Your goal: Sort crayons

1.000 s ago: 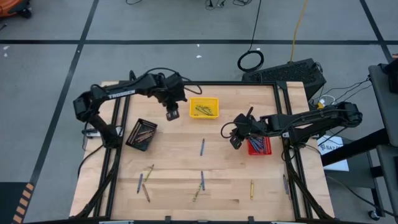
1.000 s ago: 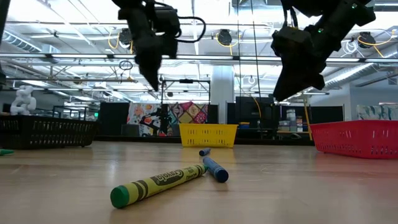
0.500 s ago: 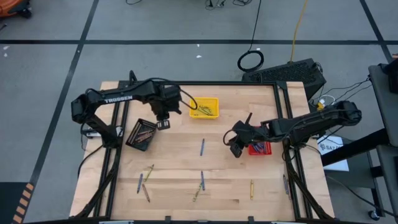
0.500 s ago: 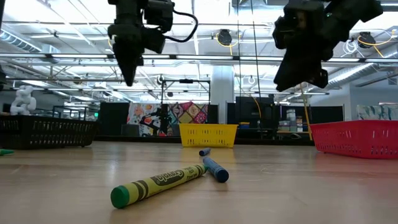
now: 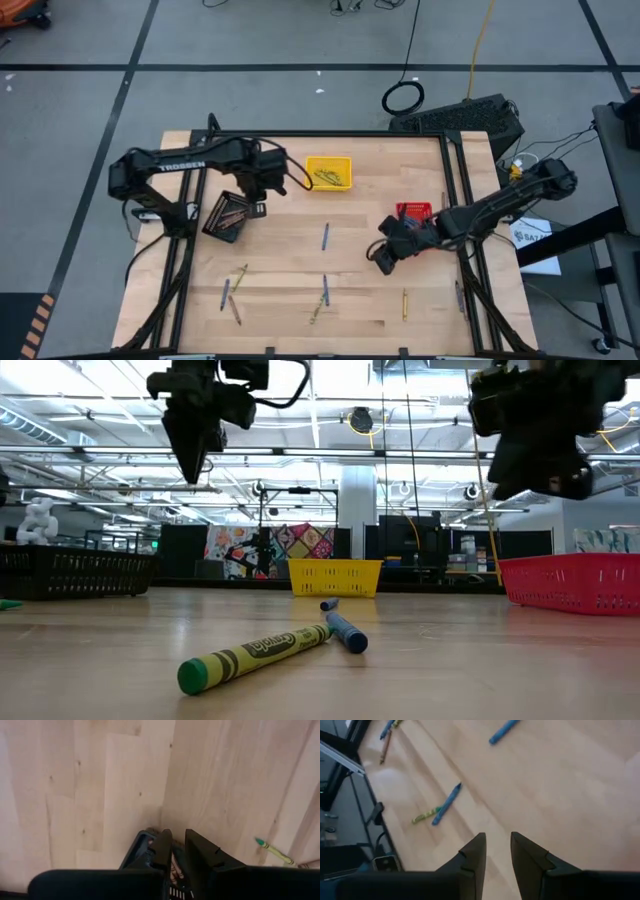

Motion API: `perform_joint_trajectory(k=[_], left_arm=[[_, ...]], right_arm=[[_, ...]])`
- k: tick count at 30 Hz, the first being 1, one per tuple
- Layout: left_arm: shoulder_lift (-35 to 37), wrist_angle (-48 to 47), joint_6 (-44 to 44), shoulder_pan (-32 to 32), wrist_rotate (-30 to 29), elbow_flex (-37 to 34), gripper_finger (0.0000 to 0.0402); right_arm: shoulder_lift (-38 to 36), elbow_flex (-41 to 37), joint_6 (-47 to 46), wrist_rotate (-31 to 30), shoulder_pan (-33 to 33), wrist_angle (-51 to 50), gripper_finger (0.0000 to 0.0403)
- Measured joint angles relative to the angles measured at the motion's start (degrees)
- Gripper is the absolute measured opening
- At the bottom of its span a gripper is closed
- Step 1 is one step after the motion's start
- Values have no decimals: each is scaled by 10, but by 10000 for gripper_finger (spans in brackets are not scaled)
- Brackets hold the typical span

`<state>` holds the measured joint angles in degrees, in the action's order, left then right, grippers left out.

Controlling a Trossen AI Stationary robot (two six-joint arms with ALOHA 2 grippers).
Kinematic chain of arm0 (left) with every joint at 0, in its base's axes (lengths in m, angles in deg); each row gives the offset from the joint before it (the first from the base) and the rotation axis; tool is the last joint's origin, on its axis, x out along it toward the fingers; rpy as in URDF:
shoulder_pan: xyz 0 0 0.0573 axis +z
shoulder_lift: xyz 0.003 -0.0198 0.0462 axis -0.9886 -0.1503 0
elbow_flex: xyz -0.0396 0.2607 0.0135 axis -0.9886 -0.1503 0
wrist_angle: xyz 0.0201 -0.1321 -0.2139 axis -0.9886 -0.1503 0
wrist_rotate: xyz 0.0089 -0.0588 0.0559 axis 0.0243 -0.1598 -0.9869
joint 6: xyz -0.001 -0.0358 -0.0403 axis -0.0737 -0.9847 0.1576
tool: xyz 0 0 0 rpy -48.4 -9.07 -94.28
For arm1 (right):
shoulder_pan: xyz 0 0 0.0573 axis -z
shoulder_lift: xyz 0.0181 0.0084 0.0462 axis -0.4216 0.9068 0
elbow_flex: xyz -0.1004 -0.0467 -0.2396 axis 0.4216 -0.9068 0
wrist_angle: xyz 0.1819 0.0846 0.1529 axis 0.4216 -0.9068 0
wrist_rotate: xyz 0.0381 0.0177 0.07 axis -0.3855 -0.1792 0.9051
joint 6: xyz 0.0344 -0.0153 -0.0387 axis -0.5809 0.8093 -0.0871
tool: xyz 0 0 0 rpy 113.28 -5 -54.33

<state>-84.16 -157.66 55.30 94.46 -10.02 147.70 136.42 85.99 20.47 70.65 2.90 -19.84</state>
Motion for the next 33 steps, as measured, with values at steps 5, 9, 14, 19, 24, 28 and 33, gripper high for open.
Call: perform_joint_trajectory(k=[5, 9, 14, 19, 24, 28, 33], left_arm=[[18, -7, 0, -1, 0, 0, 46], [30, -8, 0, -1, -1, 0, 46], [36, -8, 0, -1, -3, 0, 46], [36, -11, 3, -1, -3, 0, 46], [36, -17, 5, -1, -3, 0, 46], [36, -25, 5, -1, -3, 0, 46], [36, -25, 4, -1, -3, 0, 46]], right_arm=[[20, 0, -85, -1, -43, -10, 77], [40, 0, -165, 1, -76, -28, 77], [52, 0, -280, 1, -116, -90, 77], [53, 0, -387, 18, -160, -143, 77], [53, 0, -453, 19, -202, -156, 77], [53, 0, -498, 28, -228, -195, 77], [53, 0, -573, 107, -263, -281, 77]])
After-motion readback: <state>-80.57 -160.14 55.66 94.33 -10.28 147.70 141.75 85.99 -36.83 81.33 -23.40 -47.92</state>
